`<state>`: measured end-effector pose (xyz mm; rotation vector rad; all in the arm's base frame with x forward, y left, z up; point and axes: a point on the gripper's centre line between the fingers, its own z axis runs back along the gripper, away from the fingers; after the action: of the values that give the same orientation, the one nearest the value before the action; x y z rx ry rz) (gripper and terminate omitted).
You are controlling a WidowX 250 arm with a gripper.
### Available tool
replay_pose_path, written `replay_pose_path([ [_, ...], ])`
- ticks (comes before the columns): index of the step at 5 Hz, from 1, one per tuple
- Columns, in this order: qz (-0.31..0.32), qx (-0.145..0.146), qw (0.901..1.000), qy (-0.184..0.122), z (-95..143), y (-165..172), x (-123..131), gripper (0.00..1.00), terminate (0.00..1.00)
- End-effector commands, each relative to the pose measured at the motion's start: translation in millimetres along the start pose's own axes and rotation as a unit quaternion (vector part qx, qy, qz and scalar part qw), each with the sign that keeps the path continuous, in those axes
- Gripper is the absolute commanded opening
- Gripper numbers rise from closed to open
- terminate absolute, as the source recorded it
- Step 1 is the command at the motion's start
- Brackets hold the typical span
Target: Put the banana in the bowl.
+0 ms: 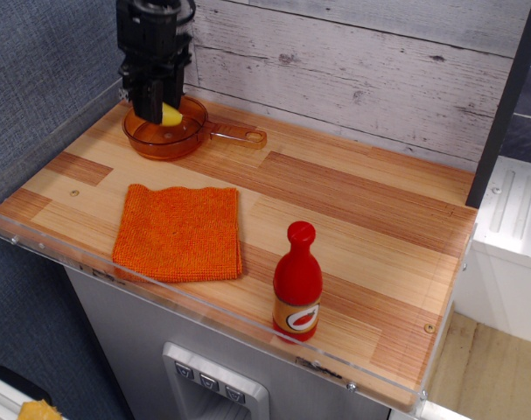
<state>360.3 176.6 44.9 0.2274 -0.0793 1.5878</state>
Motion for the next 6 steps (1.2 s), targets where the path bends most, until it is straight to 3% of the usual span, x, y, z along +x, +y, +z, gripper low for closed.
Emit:
replay_pose_path([
  [1,0.004,-0.021,0.9997,-0.016,12,-3,4,0.00,0.00],
  [2,-0.010,-0.021,0.9997,-0.011,10,-4,6,0.00,0.00],
  [3,-0.021,-0.025,0.9993,-0.021,15,-3,6,1.00,0.00],
  [5,-0.028,-0.043,0.9976,-0.046,35,6,-1,1.00,0.00],
  [6,-0.058,-0.041,0.9944,-0.079,48,9,3,1.00,0.00],
])
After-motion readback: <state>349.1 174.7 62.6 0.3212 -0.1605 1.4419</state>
